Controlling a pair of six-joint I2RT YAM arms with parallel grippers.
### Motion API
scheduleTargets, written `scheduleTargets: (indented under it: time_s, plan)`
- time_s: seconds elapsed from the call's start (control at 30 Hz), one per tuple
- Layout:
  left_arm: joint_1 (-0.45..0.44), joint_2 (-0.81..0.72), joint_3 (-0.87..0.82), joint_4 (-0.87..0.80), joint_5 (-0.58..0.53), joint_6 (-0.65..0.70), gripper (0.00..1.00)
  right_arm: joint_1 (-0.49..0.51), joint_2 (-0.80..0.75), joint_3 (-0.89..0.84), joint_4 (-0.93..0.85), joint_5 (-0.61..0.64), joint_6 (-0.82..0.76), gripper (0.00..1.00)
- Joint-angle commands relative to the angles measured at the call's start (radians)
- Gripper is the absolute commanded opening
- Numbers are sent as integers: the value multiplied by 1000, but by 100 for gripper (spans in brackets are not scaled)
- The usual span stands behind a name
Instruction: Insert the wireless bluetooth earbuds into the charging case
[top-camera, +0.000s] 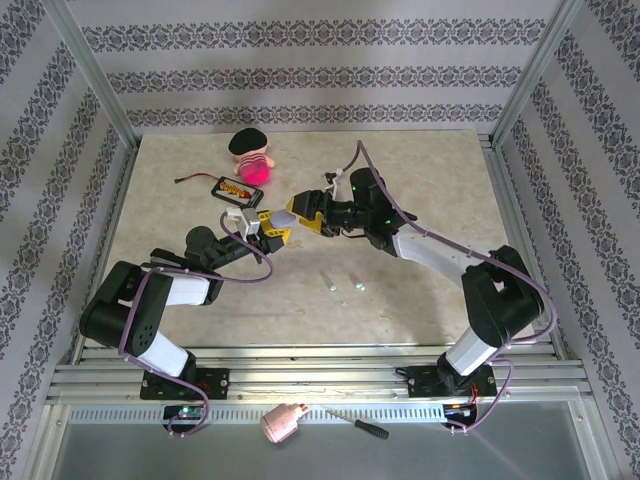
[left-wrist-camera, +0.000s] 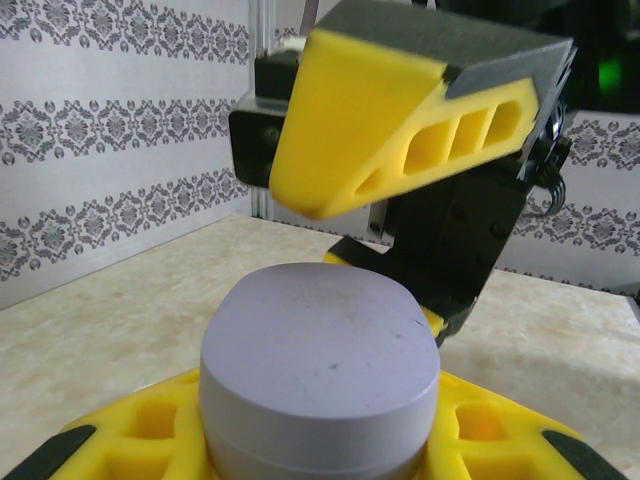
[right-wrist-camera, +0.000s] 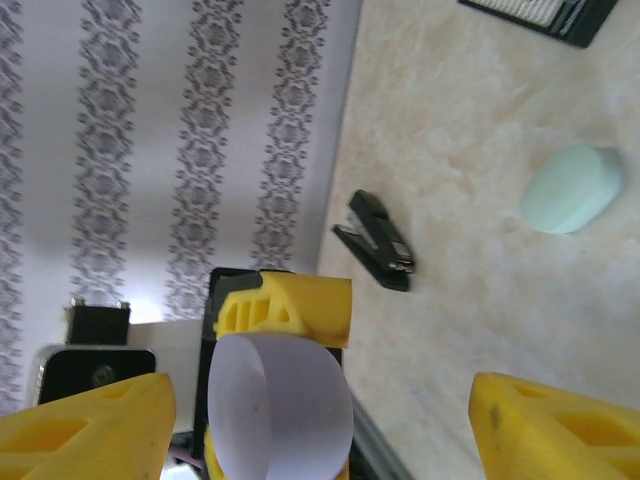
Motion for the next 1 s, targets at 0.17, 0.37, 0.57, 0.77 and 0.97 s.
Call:
scheduleTargets:
  time_s: [0.17,0.37,0.57,0.77,0.97]
  plan:
    - [4,2,36,64,-16,12,16,21,90,-38,384,-86,240,52]
    - [4,4,37,47,-25,23,16,23,98,-42,379,-80,234,30]
    - [4,16,33,53,-36,32,21,20,92,-34,351,-71,212,20]
    - [4,17,33,53,-37,35,57,14,93,-28,312,-49,188,20]
    - [5,-7,18,-6,-63,67,91,-29,90,-60,232,35,107,20]
